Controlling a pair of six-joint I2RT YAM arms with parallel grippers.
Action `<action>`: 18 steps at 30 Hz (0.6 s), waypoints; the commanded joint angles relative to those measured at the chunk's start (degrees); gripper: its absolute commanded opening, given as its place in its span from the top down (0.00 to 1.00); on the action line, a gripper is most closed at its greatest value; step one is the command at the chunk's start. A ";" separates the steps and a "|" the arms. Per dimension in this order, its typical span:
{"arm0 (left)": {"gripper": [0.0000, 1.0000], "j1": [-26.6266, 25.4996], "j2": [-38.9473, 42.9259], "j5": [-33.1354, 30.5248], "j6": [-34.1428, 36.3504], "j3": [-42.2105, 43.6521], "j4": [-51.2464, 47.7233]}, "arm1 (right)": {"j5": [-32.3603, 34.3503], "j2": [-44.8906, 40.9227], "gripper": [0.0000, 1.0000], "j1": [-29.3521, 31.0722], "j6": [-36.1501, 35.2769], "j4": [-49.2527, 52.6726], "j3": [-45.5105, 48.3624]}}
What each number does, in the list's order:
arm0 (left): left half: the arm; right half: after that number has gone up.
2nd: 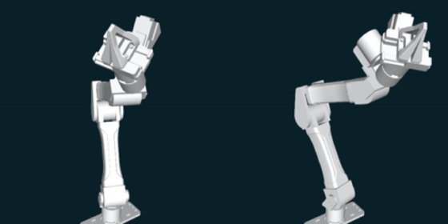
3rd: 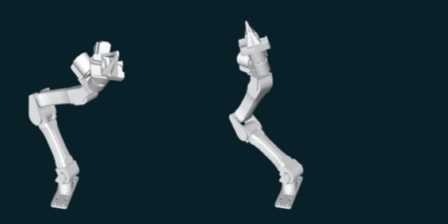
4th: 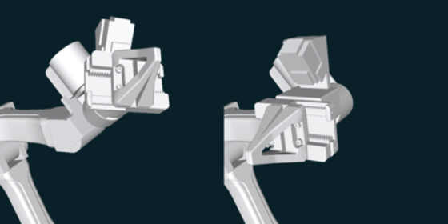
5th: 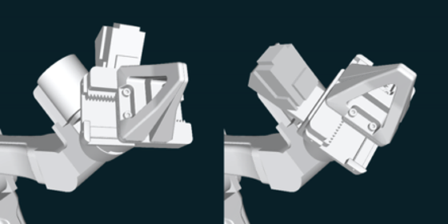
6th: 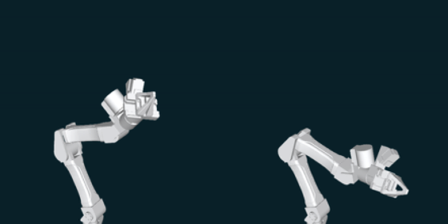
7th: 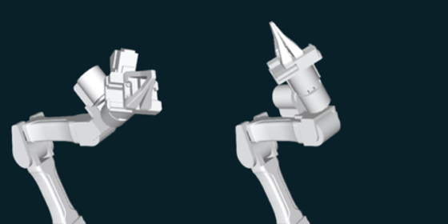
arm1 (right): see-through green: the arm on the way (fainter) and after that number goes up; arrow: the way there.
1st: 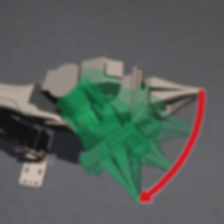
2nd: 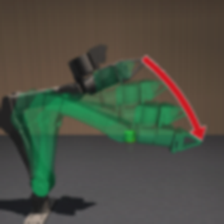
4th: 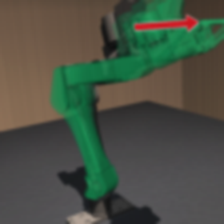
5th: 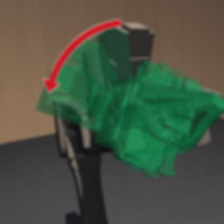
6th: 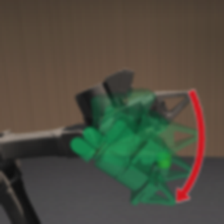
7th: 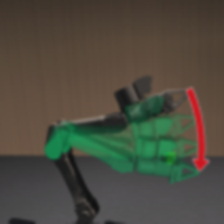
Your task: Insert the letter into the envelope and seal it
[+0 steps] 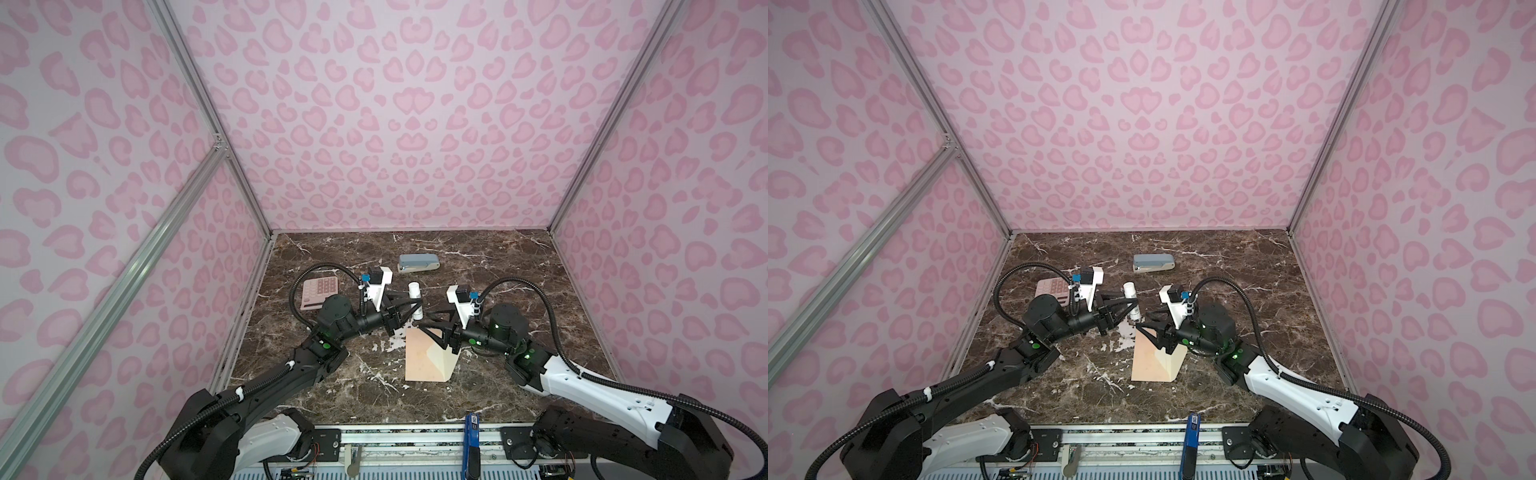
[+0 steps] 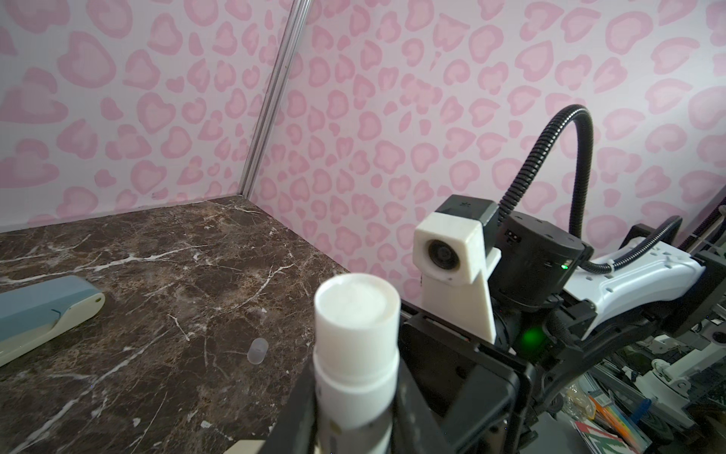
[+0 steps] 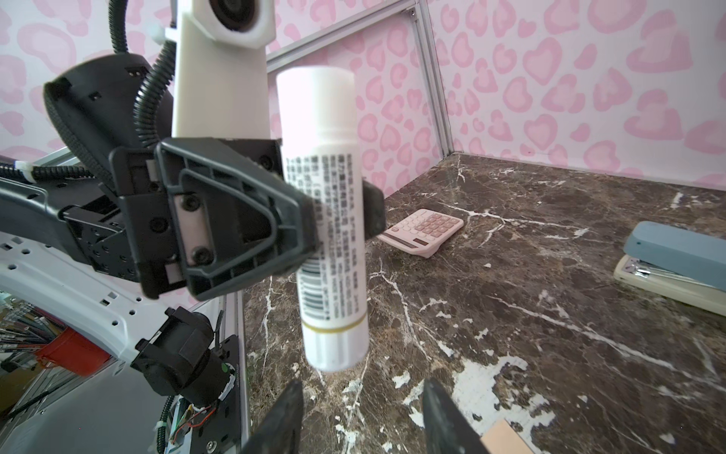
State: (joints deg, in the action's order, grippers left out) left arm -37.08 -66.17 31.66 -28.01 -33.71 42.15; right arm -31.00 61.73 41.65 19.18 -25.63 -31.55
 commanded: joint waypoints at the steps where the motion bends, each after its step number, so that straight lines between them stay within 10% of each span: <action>1: 0.96 0.08 0.07 -0.83 -0.48 0.43 3.72 | -1.77 0.82 0.51 0.28 1.12 -3.47 -0.61; 18: 0.96 -6.54 4.33 -21.53 4.75 -0.66 -4.25 | 19.08 2.60 0.45 6.59 -8.68 2.51 -4.10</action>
State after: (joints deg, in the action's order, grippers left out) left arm -42.74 -62.43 16.69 -25.10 -33.91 38.57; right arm -17.65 64.05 47.18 13.19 -22.48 -35.14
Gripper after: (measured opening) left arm 0.290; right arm 0.546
